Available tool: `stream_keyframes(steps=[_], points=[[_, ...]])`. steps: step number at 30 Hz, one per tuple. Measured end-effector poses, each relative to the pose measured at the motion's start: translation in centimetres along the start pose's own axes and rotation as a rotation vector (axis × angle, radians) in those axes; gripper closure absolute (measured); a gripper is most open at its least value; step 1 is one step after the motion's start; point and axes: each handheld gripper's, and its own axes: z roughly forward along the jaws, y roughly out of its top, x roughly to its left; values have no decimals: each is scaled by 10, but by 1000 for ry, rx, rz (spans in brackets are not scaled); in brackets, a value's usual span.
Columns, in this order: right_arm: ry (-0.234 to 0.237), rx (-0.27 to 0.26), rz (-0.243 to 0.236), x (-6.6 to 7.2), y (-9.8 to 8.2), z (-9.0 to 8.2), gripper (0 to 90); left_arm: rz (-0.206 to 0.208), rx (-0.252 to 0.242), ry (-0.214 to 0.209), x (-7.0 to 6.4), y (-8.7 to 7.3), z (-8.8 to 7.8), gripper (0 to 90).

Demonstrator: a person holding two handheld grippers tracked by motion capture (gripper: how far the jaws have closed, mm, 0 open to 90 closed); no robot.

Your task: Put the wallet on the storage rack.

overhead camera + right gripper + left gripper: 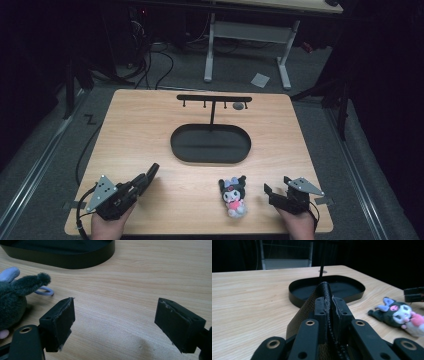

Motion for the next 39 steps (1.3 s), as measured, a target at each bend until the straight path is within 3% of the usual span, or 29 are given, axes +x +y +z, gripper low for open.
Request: stream_keyframes(steps=[7, 14, 24, 32, 39], points=[[1, 3, 0, 0, 0, 0, 164, -42, -38, -42, -4, 3, -2, 825], [0, 3, 2, 1, 0, 0, 165, -96, -18, -20, 6, -5, 2, 825], [2, 6, -1, 0, 0, 1, 164, -87, -34, 52, 15, -6, 2, 810], [1, 10, -3, 2, 0, 2, 164, -109, -27, 72, 27, -4, 13, 794], [-4, 2, 0, 1, 1, 0, 164, -104, -29, 79, 31, -3, 15, 773]])
